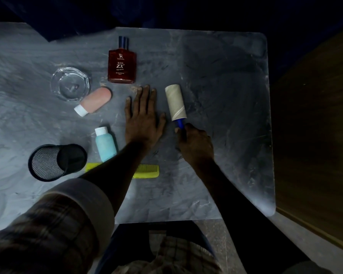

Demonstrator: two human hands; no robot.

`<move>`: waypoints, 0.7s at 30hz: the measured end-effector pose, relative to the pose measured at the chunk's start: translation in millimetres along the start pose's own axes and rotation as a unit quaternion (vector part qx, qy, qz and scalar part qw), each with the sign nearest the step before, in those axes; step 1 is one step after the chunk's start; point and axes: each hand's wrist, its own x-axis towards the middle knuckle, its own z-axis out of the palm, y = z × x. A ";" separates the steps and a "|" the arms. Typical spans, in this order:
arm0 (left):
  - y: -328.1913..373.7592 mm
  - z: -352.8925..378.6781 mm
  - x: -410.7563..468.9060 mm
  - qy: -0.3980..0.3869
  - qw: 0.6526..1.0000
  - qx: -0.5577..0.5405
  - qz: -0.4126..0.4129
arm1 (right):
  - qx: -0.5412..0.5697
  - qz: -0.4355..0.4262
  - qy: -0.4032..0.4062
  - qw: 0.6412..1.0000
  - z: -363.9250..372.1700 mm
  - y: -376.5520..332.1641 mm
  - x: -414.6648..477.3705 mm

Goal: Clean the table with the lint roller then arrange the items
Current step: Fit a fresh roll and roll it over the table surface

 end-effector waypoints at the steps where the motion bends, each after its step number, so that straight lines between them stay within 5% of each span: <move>1: 0.2 0.1 -0.1 0.003 1.000 -0.001 -0.001 | 0.004 0.004 0.014 1.000 -2.0 5.5 0.9; 6: 0.4 1.1 0.1 0.010 1.000 -0.001 -0.002 | -0.028 0.034 0.070 0.997 -24.6 50.0 8.4; 17: 2.3 -1.0 0.6 -0.001 1.000 0.002 -0.001 | 0.155 0.280 0.033 0.947 -81.1 151.5 15.2; 21: 1.3 1.2 0.7 -0.001 1.000 0.004 -0.001 | 0.043 0.319 0.006 0.947 -95.0 170.5 14.8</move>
